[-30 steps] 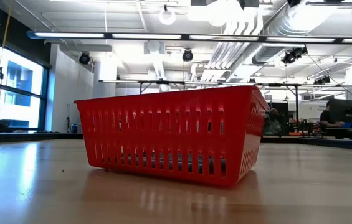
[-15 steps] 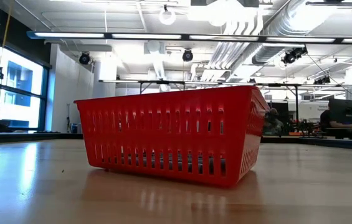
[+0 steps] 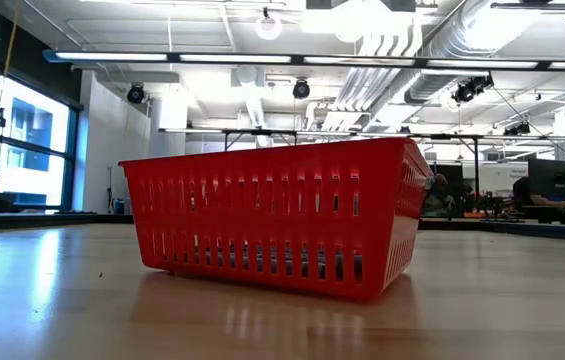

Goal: Sort crayons
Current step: Put the gray crayon into the orange bin

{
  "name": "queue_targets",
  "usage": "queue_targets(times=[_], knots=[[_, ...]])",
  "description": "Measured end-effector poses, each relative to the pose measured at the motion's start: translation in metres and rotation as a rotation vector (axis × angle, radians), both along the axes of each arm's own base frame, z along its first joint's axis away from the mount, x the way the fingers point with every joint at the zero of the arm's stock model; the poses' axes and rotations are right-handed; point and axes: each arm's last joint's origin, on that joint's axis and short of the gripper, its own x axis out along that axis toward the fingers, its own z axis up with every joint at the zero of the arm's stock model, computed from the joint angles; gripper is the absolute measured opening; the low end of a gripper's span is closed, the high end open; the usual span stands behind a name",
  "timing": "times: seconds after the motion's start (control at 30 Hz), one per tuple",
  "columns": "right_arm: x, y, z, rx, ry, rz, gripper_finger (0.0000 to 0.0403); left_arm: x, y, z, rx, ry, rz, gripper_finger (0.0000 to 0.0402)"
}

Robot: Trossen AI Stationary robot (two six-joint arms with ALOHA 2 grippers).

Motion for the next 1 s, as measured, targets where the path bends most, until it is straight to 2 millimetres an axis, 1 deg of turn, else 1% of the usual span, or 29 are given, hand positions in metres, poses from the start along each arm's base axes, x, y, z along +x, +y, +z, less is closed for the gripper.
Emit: queue_targets(times=[0.2,0.3,0.5,0.67,0.8,1.0], knots=[[0.011,-0.008,-0.005,0.0,-0.011,-0.033,0.0,0.001,0.001,0.0,-0.034,0.003,-0.003,0.0186],[0.016,-0.014,-0.005,0.006,-0.016,-0.035,0.0,0.003,-0.001,-0.003,-0.047,-0.002,-0.024,0.0186],[0.022,-0.022,-0.003,0.031,-0.034,0.031,0.0,0.019,-0.003,-0.014,-0.039,-0.002,-0.018,0.0186],[0.022,-0.022,-0.003,0.029,-0.032,0.027,0.0,0.03,-0.003,-0.014,-0.024,-0.009,0.0,0.018],[0.021,-0.02,-0.004,0.026,-0.027,0.034,0.0,0.03,-0.003,-0.013,-0.025,-0.009,0.003,0.0146],[0.019,-0.016,-0.005,0.022,-0.021,0.048,0.0,0.03,-0.003,-0.013,-0.025,-0.009,0.003,0.007]])
